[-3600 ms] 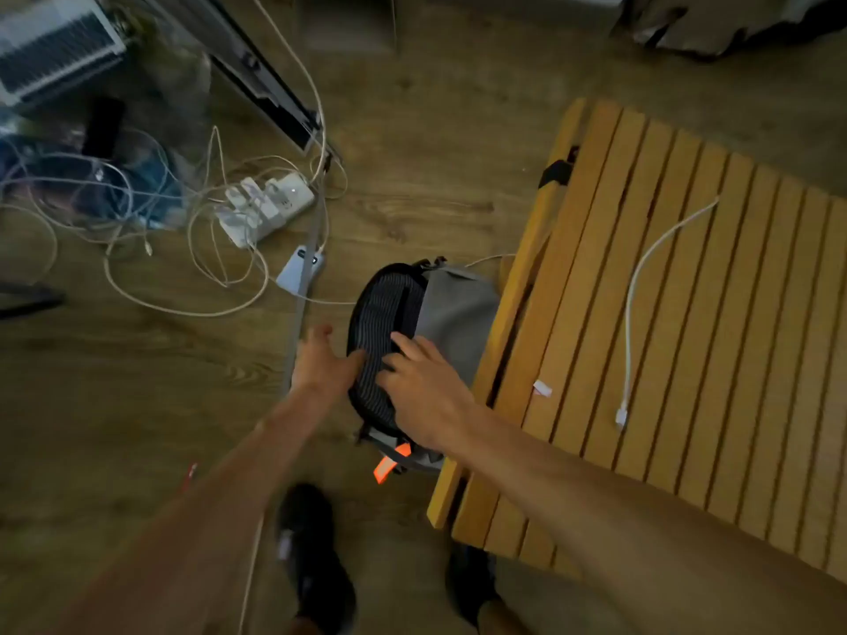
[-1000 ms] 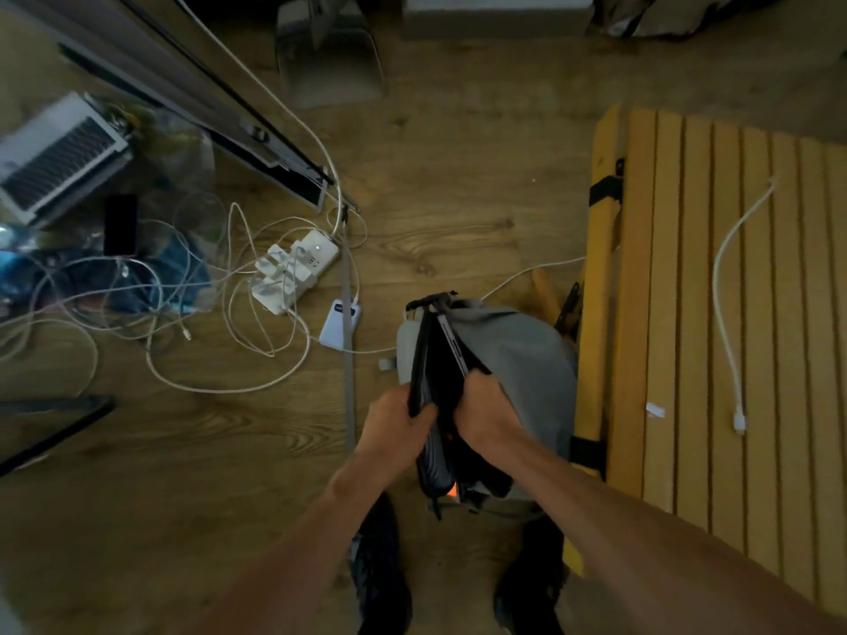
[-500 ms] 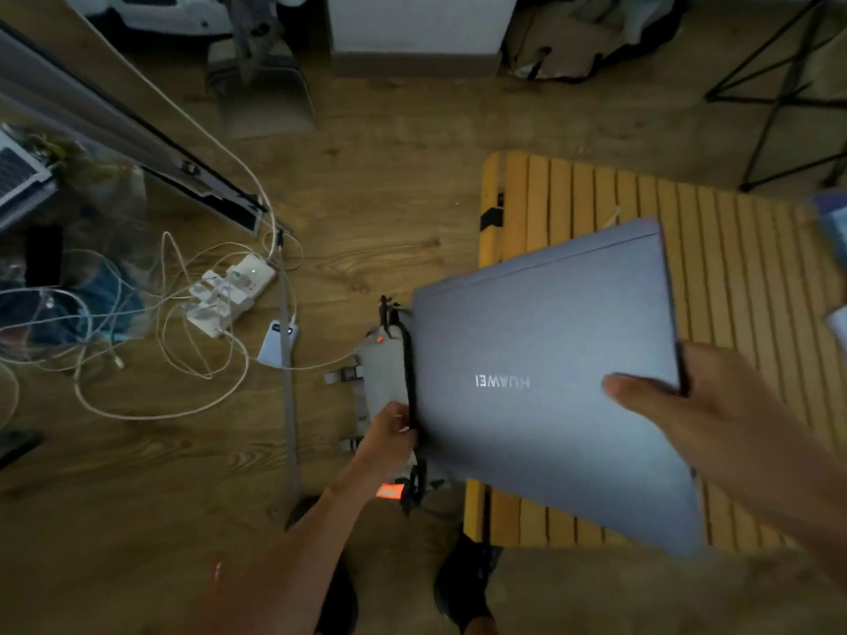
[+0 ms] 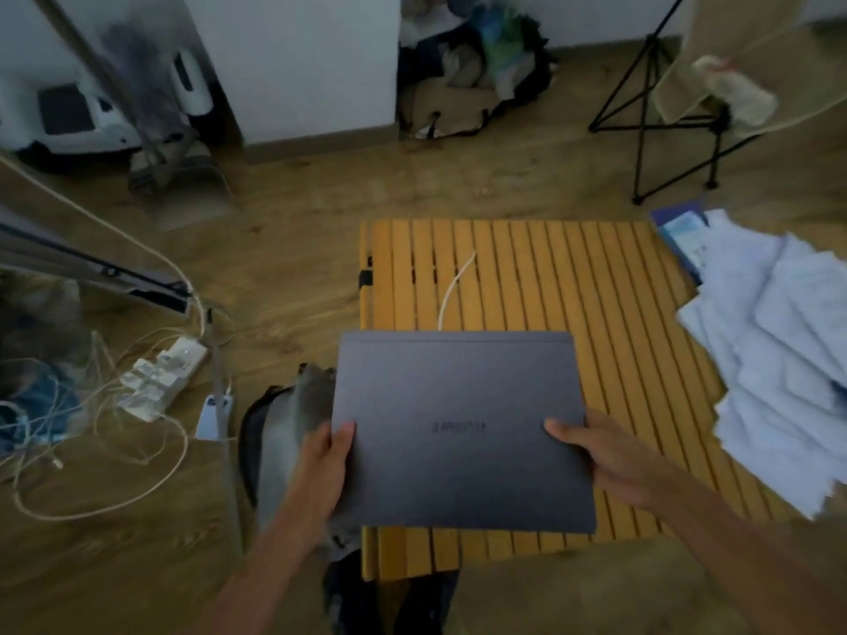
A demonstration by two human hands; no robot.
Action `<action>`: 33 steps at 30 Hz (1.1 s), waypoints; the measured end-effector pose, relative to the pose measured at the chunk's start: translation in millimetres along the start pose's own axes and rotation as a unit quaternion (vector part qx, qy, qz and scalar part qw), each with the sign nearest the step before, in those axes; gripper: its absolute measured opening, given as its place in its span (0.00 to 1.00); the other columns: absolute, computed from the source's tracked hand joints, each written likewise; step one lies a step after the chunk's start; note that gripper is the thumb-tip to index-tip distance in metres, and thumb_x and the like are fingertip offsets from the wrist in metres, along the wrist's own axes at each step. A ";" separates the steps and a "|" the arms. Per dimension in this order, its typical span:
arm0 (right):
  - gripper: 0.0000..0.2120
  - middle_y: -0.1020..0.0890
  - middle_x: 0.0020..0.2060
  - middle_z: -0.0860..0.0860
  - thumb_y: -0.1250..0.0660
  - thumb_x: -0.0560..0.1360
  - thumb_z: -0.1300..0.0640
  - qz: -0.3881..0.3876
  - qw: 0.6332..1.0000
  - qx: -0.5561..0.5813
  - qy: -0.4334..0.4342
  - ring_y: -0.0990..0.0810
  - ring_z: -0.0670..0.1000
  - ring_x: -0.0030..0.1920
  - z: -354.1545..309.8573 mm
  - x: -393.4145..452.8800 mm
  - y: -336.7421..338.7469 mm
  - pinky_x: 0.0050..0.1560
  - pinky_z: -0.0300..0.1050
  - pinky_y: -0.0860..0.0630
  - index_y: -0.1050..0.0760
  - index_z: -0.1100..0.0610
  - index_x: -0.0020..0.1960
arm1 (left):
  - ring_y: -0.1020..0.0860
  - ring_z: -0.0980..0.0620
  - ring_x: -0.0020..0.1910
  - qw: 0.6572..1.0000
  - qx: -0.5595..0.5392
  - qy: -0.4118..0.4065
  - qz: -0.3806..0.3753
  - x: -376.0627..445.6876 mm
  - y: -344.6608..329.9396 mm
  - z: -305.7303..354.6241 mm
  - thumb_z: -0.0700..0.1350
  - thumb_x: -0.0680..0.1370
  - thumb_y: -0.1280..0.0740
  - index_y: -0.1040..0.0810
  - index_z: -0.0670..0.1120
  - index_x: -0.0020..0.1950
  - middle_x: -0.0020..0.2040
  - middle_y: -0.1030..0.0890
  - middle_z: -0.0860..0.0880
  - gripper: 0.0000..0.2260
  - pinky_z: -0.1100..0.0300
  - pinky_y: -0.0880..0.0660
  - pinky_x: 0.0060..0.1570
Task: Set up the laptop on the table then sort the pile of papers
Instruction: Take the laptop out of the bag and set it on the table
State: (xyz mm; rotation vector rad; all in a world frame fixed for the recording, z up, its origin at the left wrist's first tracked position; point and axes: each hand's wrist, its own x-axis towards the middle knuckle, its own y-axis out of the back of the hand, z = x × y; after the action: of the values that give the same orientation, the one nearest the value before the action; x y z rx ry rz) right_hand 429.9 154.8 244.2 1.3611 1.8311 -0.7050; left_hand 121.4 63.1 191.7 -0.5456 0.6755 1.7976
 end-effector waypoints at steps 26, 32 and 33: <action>0.23 0.19 0.62 0.57 0.30 0.78 0.50 0.217 0.950 -0.224 0.012 0.21 0.60 0.61 14.3 163.2 309.3 0.50 0.46 0.28 0.25 0.61 0.68 | 0.24 0.46 0.44 0.958 0.271 0.031 0.088 84.2 -340.7 23.5 0.47 0.80 0.35 0.22 0.44 0.56 0.50 0.19 0.45 0.09 0.55 0.29 0.42; 0.25 0.21 0.60 0.57 0.28 0.75 0.48 0.250 0.913 -0.319 0.055 0.21 0.60 0.58 32.4 163.2 307.3 0.47 0.48 0.25 0.27 0.61 0.66 | 0.27 0.48 0.41 0.932 0.315 -0.032 0.178 63.5 -350.8 18.3 0.44 0.80 0.34 0.25 0.43 0.47 0.47 0.20 0.42 0.05 0.55 0.31 0.40; 0.26 0.22 0.61 0.57 0.29 0.75 0.49 0.254 0.911 -0.321 0.058 0.21 0.60 0.59 34.8 160.7 306.1 0.49 0.50 0.23 0.29 0.61 0.67 | 0.26 0.47 0.42 0.932 0.312 -0.037 0.178 59.9 -351.6 16.9 0.43 0.80 0.34 0.24 0.43 0.49 0.49 0.20 0.42 0.04 0.55 0.30 0.41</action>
State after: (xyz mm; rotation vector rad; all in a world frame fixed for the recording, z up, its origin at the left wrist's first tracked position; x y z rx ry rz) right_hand 704.3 304.6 92.6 1.3381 1.4880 0.2444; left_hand 436.6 204.1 100.9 0.0831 1.2904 1.7833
